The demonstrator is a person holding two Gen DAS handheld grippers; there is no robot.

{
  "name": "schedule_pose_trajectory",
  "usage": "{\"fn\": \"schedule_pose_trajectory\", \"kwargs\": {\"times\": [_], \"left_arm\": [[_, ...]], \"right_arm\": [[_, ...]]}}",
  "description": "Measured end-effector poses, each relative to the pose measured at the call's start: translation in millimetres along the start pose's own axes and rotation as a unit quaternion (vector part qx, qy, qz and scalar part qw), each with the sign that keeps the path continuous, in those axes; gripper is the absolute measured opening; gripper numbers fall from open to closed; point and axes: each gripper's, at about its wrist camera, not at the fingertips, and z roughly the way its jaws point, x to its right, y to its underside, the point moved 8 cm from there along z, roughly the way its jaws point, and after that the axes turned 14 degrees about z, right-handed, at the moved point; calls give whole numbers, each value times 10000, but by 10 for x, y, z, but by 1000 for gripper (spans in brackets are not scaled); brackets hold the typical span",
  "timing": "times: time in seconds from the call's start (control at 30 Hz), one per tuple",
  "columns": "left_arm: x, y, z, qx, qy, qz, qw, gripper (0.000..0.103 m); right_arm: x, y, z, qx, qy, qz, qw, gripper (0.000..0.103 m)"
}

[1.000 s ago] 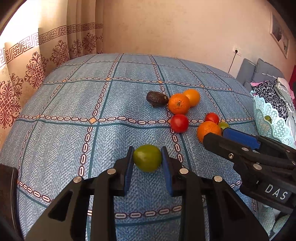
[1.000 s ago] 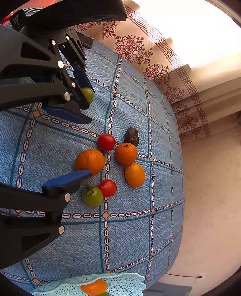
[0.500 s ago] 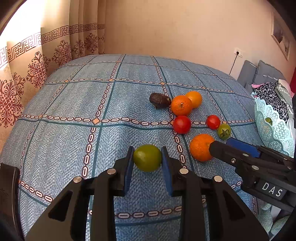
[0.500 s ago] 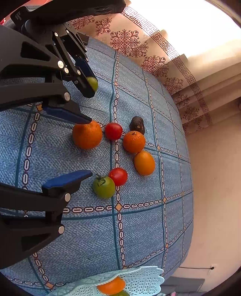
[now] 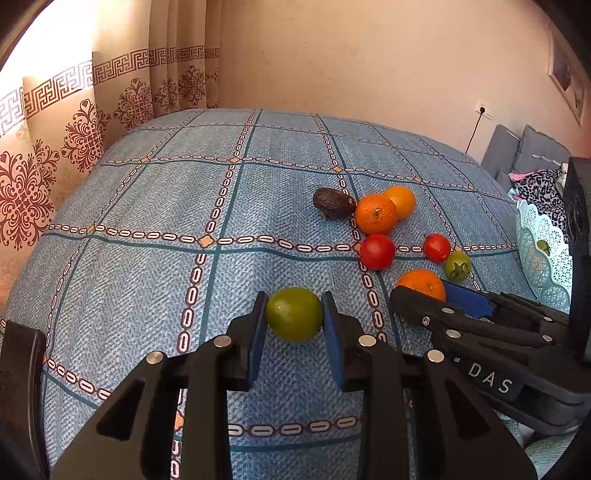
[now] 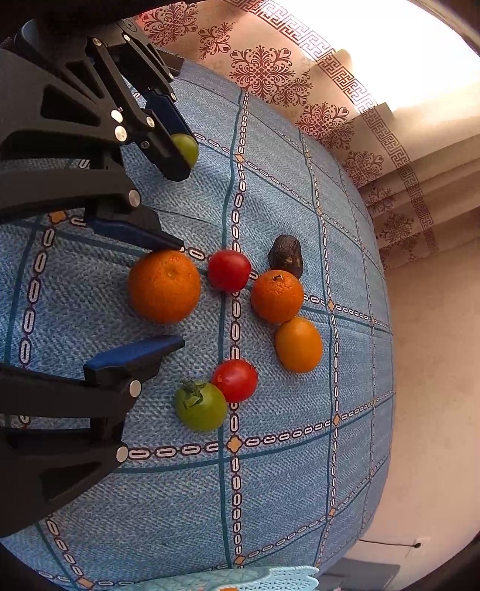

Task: Organize fruits
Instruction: 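Hold the green tomato in the left tool while the right tool grasps an orange, then carry both fruits over the blue basket and open both tools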

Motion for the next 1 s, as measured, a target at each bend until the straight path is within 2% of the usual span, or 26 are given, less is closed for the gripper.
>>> {"fn": "schedule_pose_trajectory", "kwargs": {"times": [0.03,0.2,0.4,0.53,0.77,1.0], "left_arm": [[2,-3,2,5,-1,9,10000,30],[8,-5,0,14,-2,17,10000,30],[19,-18,-35,108,58,6,9999,30],[34,-29,-57,150,155,-3,9998,30],[58,-54,-76,172,549,-148,9982,30],[93,-131,-134,205,551,-74,9982,30]], "right_arm": [[-9,3,-2,-7,-47,-13,10000,39],[-49,29,-7,57,32,-109,9999,39],[54,16,-124,206,43,58,9998,39],[122,-39,-261,363,41,133,9992,39],[205,-137,-542,682,72,198,9974,39],[373,-239,-867,1011,82,351,9942,39]]}}
